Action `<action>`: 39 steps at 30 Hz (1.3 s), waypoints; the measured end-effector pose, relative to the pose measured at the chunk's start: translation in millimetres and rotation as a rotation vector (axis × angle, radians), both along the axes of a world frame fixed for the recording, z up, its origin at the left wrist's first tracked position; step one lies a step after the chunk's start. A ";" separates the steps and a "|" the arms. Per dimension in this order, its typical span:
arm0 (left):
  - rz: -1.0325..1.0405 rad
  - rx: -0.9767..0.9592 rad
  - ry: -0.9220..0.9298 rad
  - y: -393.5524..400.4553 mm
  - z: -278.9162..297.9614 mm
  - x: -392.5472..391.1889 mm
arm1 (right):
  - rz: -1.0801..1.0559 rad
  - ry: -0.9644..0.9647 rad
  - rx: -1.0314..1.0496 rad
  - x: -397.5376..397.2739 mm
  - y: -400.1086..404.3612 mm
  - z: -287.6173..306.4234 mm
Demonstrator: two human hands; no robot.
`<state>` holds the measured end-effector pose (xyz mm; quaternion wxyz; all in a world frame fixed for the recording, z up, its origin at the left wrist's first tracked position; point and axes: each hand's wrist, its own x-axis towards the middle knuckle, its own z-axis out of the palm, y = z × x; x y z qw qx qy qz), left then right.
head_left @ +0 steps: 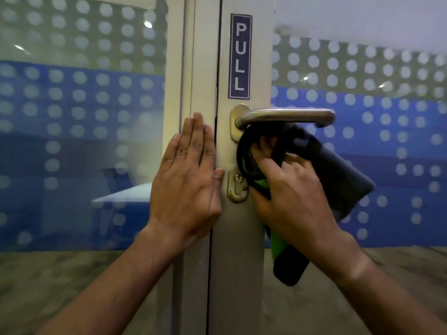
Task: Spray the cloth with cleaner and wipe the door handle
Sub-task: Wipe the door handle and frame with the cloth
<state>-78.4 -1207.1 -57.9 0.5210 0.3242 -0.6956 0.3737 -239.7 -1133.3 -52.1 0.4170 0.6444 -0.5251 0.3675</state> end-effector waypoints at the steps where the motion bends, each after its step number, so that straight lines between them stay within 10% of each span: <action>1: -0.004 -0.001 0.002 -0.1 -3.7 0.0 | -0.003 0.016 -0.007 -0.4 0.5 -5.8; 39: 0.019 0.003 0.000 1.0 -19.0 0.3 | -0.138 0.036 -0.069 -0.1 -7.8 -11.8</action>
